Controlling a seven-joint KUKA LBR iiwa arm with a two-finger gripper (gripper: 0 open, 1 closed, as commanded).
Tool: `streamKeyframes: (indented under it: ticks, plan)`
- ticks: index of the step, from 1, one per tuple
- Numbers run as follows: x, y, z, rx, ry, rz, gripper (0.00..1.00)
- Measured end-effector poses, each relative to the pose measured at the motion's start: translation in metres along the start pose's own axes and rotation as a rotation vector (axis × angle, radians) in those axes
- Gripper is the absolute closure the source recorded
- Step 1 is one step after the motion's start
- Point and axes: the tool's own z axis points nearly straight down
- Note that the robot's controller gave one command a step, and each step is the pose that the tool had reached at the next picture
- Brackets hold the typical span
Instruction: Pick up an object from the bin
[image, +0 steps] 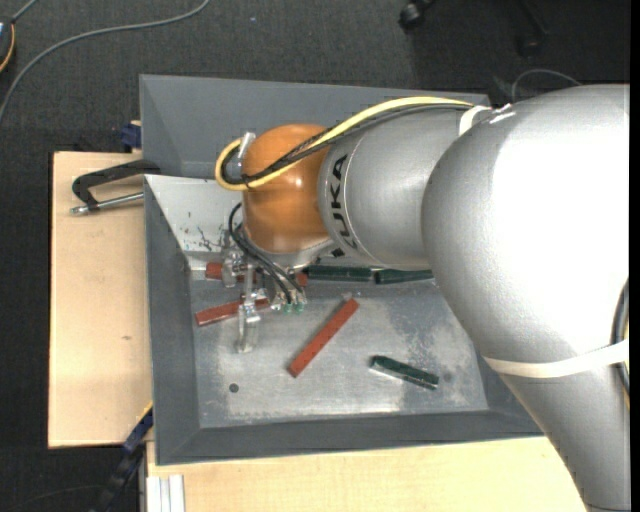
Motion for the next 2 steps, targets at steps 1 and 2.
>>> streamKeyframes:
  ticks: [1, 2]
  plan:
    - [0.000, -0.003, 0.000, 0.001, 0.002, 0.005, 1.00]
    - [0.028, 0.021, -0.155, -0.001, -0.007, -0.034, 1.00]
